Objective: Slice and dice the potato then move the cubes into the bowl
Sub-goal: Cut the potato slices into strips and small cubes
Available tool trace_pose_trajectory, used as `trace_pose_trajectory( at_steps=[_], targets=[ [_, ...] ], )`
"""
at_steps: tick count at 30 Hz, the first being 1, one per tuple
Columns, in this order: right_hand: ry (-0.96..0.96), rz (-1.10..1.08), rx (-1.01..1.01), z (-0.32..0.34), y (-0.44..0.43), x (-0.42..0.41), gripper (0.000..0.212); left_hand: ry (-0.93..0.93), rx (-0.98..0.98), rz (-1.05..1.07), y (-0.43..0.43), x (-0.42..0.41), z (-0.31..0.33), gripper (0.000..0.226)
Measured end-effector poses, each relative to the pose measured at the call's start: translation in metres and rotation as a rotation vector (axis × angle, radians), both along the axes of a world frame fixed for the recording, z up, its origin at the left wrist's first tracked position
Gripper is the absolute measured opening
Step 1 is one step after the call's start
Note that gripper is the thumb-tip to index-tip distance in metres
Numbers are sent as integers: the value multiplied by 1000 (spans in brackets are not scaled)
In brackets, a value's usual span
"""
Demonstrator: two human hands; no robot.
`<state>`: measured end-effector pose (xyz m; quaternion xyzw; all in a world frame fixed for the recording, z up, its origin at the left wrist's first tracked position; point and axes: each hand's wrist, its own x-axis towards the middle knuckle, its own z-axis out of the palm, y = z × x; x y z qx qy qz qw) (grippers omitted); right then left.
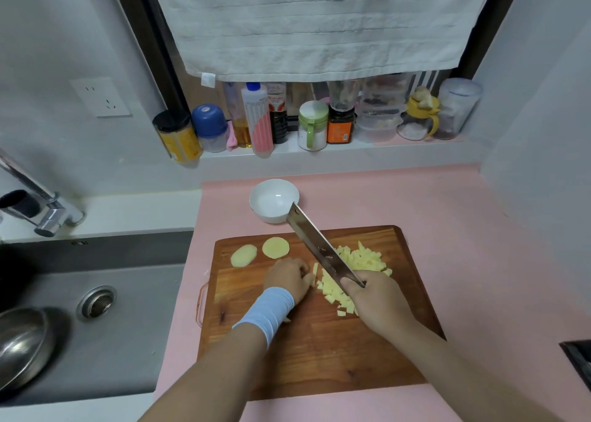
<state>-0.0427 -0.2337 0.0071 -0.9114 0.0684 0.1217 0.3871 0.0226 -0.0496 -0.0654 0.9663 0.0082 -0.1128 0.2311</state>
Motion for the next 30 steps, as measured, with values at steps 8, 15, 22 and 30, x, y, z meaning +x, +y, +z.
trace_pose_trajectory(
  at_steps=[8, 15, 22, 30],
  targets=[
    [19, -48, -17, -2, -17, -4, 42, -15, 139, -94, -11, 19, -8, 15],
    [100, 0, 2, -9, 1, -13, 37, 125, 67, -242, 60, 7, -6, 17],
    [160, 74, -60, -22, 30, -25, 38, 101, -43, -273, 82, -42, -3, 45],
    [182, 112, -122, -24, 31, -32, 27, -160, -49, 33, 55, -81, -37, 40]
  ],
)
